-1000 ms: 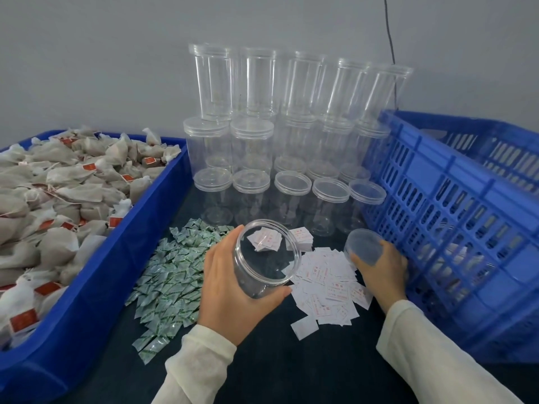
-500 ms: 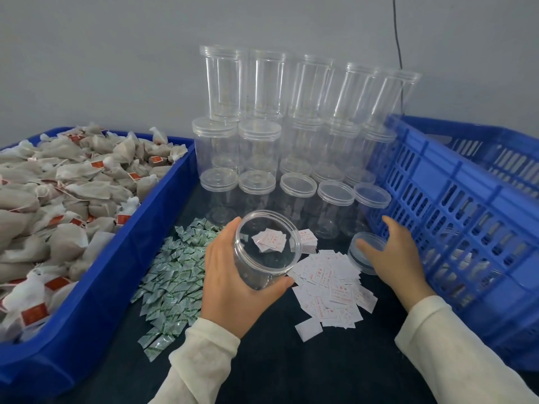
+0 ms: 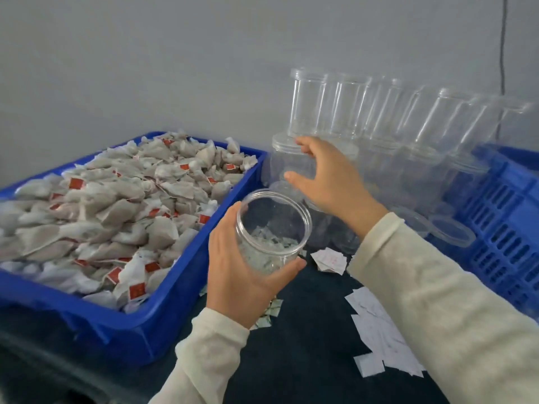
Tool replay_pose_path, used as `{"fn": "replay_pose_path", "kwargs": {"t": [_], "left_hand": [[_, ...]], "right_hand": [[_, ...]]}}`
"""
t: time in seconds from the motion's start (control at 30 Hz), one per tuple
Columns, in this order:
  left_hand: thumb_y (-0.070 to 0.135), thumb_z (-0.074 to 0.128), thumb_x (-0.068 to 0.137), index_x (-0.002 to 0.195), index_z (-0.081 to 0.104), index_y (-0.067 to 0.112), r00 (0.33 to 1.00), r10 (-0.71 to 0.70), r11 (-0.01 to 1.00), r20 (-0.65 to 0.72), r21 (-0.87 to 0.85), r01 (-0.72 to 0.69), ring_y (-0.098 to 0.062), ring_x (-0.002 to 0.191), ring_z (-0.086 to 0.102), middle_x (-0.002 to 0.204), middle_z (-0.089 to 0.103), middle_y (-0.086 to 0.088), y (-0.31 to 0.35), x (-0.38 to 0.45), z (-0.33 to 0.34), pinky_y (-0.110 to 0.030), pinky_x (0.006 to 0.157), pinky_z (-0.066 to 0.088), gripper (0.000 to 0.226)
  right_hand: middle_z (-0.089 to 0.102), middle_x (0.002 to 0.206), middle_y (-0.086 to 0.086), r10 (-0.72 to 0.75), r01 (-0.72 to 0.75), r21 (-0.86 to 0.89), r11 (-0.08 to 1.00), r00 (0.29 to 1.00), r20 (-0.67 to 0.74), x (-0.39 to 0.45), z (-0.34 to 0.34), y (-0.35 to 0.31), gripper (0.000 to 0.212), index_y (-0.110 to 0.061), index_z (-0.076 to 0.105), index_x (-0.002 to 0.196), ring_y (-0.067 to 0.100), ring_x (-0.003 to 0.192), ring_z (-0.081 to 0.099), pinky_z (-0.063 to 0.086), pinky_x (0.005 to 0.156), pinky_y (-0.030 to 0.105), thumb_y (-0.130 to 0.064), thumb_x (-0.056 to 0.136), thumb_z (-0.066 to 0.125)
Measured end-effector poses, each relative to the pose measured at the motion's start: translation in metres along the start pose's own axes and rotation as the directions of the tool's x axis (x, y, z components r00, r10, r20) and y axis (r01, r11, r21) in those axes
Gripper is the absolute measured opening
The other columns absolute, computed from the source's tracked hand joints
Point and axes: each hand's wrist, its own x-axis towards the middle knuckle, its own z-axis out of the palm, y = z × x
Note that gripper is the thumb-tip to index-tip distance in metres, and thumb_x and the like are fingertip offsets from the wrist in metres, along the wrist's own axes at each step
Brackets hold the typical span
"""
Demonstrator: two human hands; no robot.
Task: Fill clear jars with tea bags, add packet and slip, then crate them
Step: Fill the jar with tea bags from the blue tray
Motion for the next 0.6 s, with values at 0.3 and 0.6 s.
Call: {"fn": "replay_pose_path", "kwargs": {"t": [0.3,0.6], "left_hand": [[0.056,0.081,0.050,0.133,0.032,0.043,0.991,-0.082,0.996,-0.105,-0.051,0.077,-0.014,0.129,0.046,0.135,0.044,0.017,-0.016,0.006,-0.035,-0.045,0.103,0.045,0.097],[0.059,0.081,0.050,0.132,0.034,0.043,0.990,-0.126,0.988,-0.061,-0.097,0.120,-0.016,0.130,0.046,0.137,0.046,0.013,-0.029,0.004,-0.048,-0.047,0.100,0.047,0.095]], "right_hand": [[0.059,0.132,0.003,-0.014,0.044,-0.057,0.997,0.897,0.442,0.056,0.094,-0.050,0.052,-0.019,0.057,0.131,0.024,0.122,0.052,0.036,0.107,0.045,-0.049,0.089,0.062],[0.063,0.095,0.001,0.150,0.002,-0.262,0.965,0.817,0.558,0.075,0.162,-0.047,0.016,-0.019,0.067,0.097,0.023,0.094,0.053,0.030,0.104,0.054,-0.032,0.087,0.066]]}}
